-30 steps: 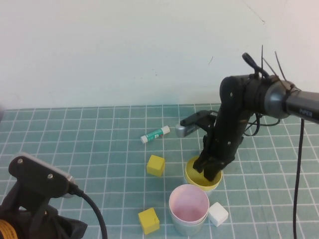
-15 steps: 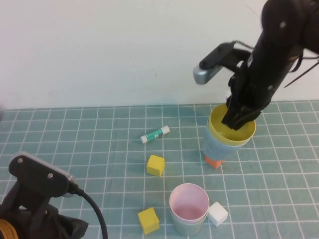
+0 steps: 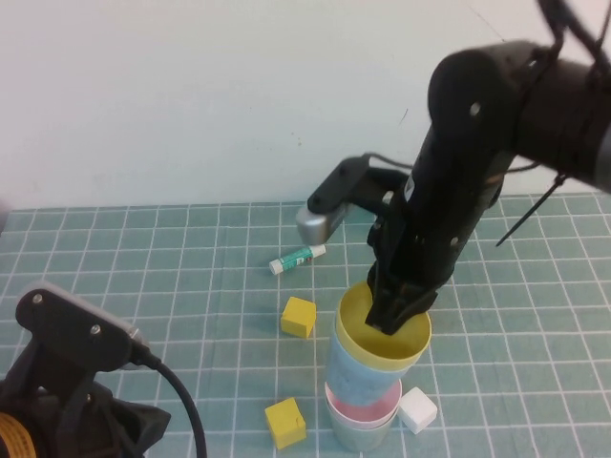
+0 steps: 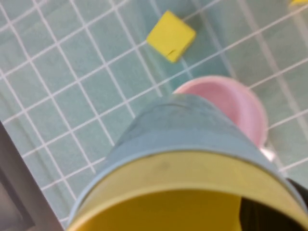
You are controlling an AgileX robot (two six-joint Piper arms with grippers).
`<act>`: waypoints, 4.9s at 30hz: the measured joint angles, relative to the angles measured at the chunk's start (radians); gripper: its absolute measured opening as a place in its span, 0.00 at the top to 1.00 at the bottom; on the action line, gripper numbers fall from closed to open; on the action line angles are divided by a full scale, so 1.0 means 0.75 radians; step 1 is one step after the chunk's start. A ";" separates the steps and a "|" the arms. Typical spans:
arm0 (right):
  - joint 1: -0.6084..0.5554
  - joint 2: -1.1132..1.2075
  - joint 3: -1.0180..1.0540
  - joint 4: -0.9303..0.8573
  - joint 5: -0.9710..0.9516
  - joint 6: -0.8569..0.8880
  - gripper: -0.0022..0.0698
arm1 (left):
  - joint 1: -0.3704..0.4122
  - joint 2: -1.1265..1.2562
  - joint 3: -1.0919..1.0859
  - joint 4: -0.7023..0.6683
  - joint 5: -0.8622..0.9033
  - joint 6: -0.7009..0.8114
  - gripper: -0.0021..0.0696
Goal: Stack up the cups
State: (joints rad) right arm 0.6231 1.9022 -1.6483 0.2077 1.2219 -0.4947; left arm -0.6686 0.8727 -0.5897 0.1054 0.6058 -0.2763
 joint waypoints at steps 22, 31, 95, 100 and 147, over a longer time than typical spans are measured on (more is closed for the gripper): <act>0.002 0.137 0.024 -0.114 -0.116 0.137 0.69 | 0.000 0.000 0.000 0.043 -0.001 0.000 0.97; 0.002 -0.015 0.033 -0.037 -0.193 0.052 0.67 | 0.000 -0.013 0.002 0.046 -0.009 0.000 0.97; 0.002 -2.020 2.042 0.900 -1.771 -0.836 0.97 | 0.000 -0.372 0.321 0.513 -0.470 0.000 0.97; -0.035 -2.141 2.109 0.835 -1.853 -0.753 0.97 | 0.000 -0.372 0.321 0.513 -0.470 0.000 0.97; -0.701 -2.553 2.233 -0.339 -1.179 0.625 0.97 | 0.000 -0.372 0.321 0.516 -0.472 0.000 0.97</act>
State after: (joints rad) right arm 0.0977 -0.0125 0.0262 -0.0463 0.3379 -0.0258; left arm -0.6686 0.5935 -0.3487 0.4925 0.2519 -0.2763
